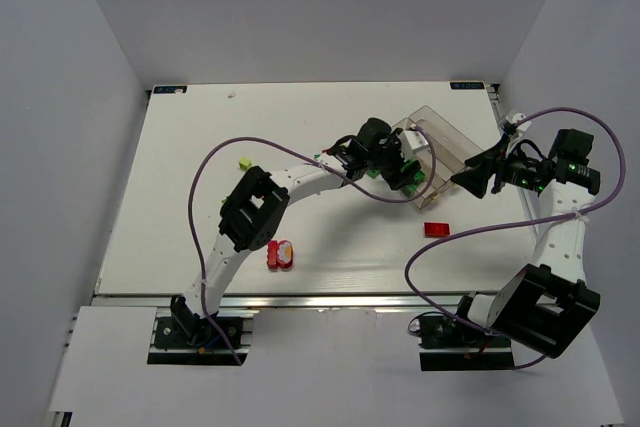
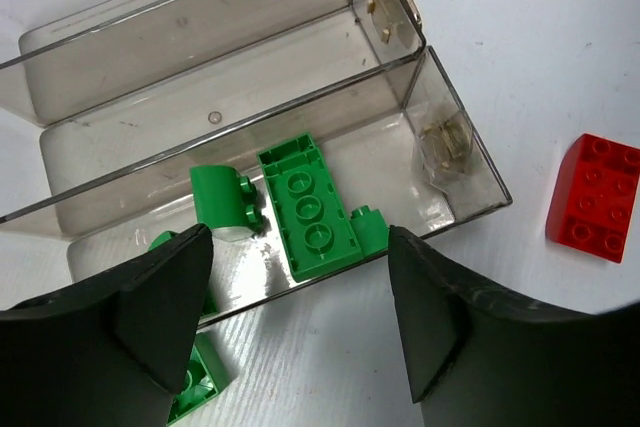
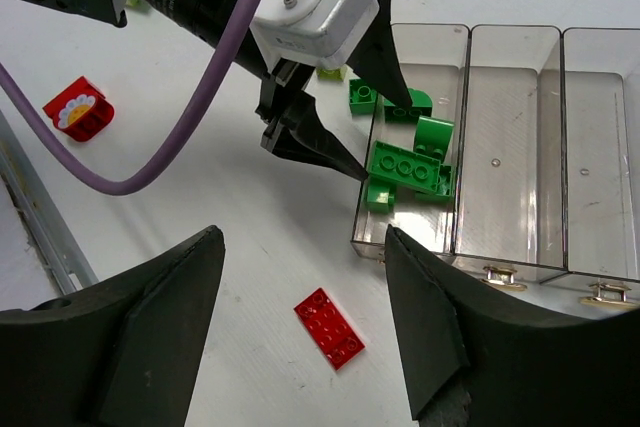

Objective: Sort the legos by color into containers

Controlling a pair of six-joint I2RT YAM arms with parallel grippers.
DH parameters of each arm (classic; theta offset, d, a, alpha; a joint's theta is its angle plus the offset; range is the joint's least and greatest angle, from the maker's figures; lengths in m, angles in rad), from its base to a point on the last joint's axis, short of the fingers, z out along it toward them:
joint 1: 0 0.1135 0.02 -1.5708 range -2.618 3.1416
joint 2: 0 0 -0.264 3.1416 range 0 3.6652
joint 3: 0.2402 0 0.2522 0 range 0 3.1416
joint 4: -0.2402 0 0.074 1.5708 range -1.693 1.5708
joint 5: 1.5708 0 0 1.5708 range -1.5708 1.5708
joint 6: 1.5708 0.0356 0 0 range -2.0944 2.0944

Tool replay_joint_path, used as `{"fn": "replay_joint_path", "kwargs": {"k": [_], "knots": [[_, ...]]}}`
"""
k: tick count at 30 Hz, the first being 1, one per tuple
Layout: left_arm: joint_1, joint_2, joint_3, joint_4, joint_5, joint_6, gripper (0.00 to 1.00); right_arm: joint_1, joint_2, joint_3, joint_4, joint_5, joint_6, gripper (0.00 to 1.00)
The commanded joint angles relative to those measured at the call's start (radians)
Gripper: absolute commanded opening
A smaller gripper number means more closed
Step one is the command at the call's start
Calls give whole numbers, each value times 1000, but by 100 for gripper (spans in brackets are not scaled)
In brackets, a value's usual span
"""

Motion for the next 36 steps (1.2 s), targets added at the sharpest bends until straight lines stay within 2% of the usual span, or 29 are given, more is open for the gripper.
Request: {"fn": "replay_joint_path", "kwargs": {"k": [1,4,6,8,9,10,11,12,15,17,20,26,30,36], "knots": [[8,-83,17,31,-17,-24,81,-4,-8,3,-25,-18,-13,71],[23,-126,3,42,-80,-74,81,-4,-1,12,-60,-22,-66,71],[49,-166,-23,64,-122,-148,76,4,9,15,-122,-30,-183,71],[72,-239,-70,48,-143,-203,64,23,25,29,-198,-24,-313,71],[95,-267,-90,19,-149,-235,55,59,47,37,-242,-10,-452,71],[105,-294,-148,4,-145,-241,42,79,58,46,-306,19,-502,70],[114,-319,-181,-2,-134,-237,38,97,68,64,-308,33,-514,70],[123,-360,-210,-31,-132,-210,38,123,82,74,-298,37,-481,70],[132,-374,-251,-123,-148,-180,63,152,102,107,-203,31,-333,70],[135,-368,-267,-140,-149,-182,76,180,104,115,-120,40,-251,69],[134,-329,-241,-160,-168,-203,86,217,81,98,4,83,-88,69],[134,-192,-115,-232,-201,-270,87,246,47,74,112,149,96,70],[131,-114,-8,-277,-230,-324,74,246,44,72,117,165,117,70],[102,-14,129,-352,-402,-349,75,244,36,57,124,163,133,70]]}}
